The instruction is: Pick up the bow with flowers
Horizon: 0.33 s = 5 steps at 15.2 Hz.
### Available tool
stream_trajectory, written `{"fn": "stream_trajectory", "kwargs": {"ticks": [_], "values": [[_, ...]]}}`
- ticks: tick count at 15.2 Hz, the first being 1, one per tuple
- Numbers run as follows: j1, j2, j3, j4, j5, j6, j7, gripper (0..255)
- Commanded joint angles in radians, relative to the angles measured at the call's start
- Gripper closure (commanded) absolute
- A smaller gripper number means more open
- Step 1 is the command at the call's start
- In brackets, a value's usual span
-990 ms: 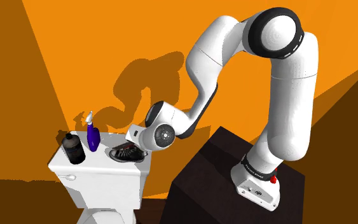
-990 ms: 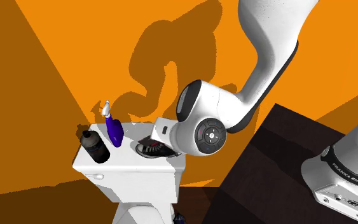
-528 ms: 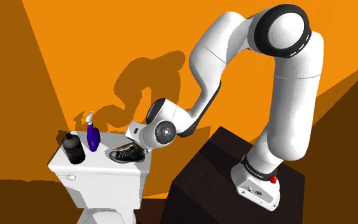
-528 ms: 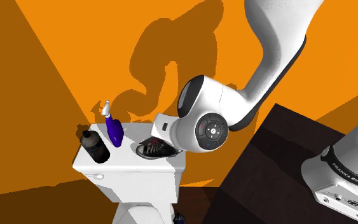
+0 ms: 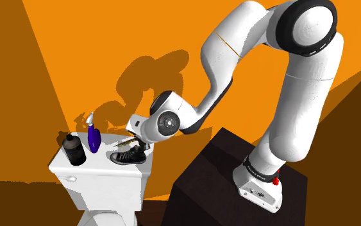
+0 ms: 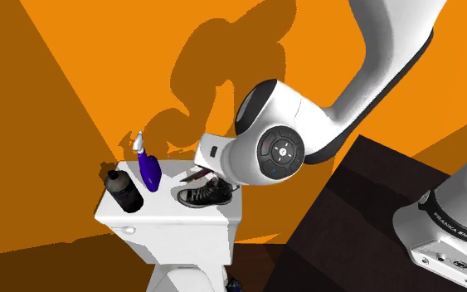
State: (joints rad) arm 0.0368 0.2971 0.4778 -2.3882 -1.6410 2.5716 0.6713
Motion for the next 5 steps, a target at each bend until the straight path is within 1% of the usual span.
{"fn": "stream_trajectory", "kwargs": {"ticks": [1,3,5], "values": [[-0.006,-0.031,0.006,-0.009,0.040,0.010,-0.036,255],[-0.012,-0.062,0.012,-0.018,0.078,0.020,-0.070,255],[-0.012,-0.064,0.013,-0.019,0.081,0.020,-0.073,255]]}}
